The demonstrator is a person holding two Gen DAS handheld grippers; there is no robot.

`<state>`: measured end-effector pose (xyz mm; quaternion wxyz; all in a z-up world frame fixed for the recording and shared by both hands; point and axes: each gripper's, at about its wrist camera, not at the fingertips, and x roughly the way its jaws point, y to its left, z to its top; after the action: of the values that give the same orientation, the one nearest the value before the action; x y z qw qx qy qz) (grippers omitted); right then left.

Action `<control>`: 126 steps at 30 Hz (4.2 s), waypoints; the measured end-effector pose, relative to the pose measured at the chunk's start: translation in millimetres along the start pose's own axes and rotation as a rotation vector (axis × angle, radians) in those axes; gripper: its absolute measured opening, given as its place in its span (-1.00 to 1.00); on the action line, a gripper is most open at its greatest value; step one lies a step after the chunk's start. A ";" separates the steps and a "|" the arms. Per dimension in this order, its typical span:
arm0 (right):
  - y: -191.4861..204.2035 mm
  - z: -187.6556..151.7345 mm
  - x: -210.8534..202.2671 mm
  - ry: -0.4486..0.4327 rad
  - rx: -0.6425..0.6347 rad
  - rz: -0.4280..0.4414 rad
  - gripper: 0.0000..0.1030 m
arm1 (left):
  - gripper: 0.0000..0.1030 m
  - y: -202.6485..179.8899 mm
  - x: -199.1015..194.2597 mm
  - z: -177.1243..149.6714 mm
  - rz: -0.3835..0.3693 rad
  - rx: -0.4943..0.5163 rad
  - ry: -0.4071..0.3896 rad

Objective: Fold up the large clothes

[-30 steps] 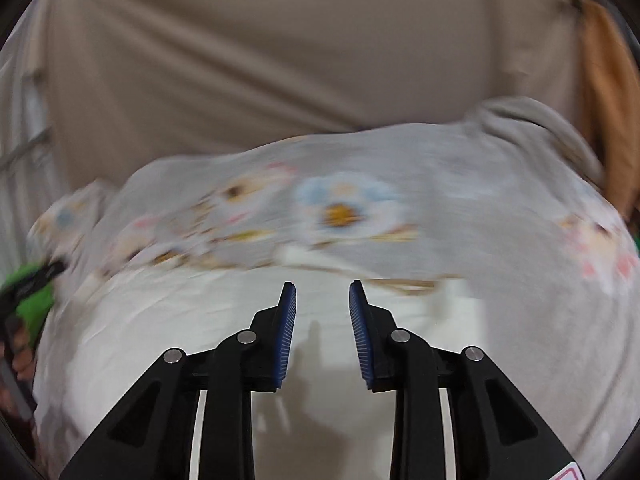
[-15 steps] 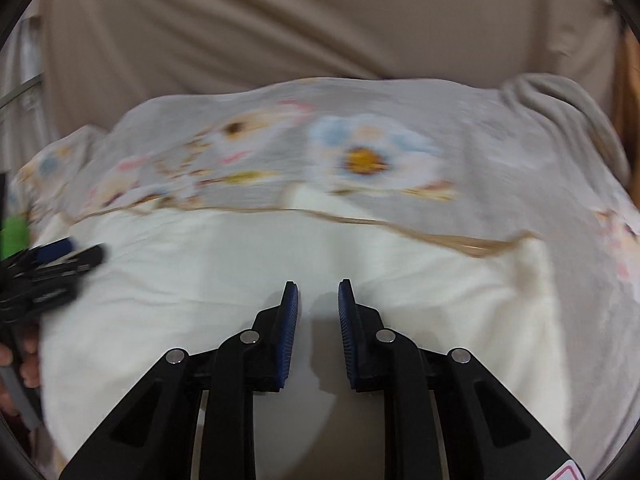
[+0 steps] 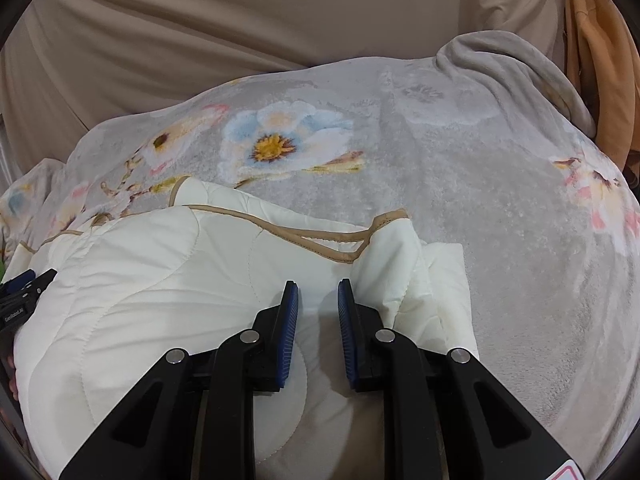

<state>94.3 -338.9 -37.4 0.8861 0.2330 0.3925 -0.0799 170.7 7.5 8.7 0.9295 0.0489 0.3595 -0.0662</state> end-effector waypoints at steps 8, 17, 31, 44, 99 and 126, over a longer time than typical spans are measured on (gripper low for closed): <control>-12.0 0.0 5.5 0.005 0.069 0.055 -0.69 | 0.79 5.2 7.4 0.9 -0.044 -0.044 0.016; 12.7 3.2 -43.5 -0.047 0.058 0.067 -0.61 | 0.83 49.6 -68.6 -9.4 -0.017 -0.090 -0.039; 177.5 -11.9 -7.0 0.106 -0.176 0.283 -0.64 | 0.84 142.1 -102.3 -100.8 -0.040 -0.432 0.119; 181.2 -31.8 3.2 0.071 -0.223 0.258 -0.67 | 0.23 129.1 -70.8 -86.7 -0.242 -0.527 0.141; -29.6 -65.5 -222.3 -0.231 0.062 0.389 0.29 | 0.26 -115.0 -210.7 -47.8 -0.538 0.026 -0.102; -51.8 -98.9 -104.5 -0.029 0.186 0.397 -0.67 | 0.40 -151.6 -124.2 -61.0 -0.254 0.095 -0.054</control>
<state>-58.6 -341.7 -36.6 0.8648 0.3852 0.3169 0.0571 15.3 -122.7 41.0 0.9196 0.0452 0.3340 -0.2016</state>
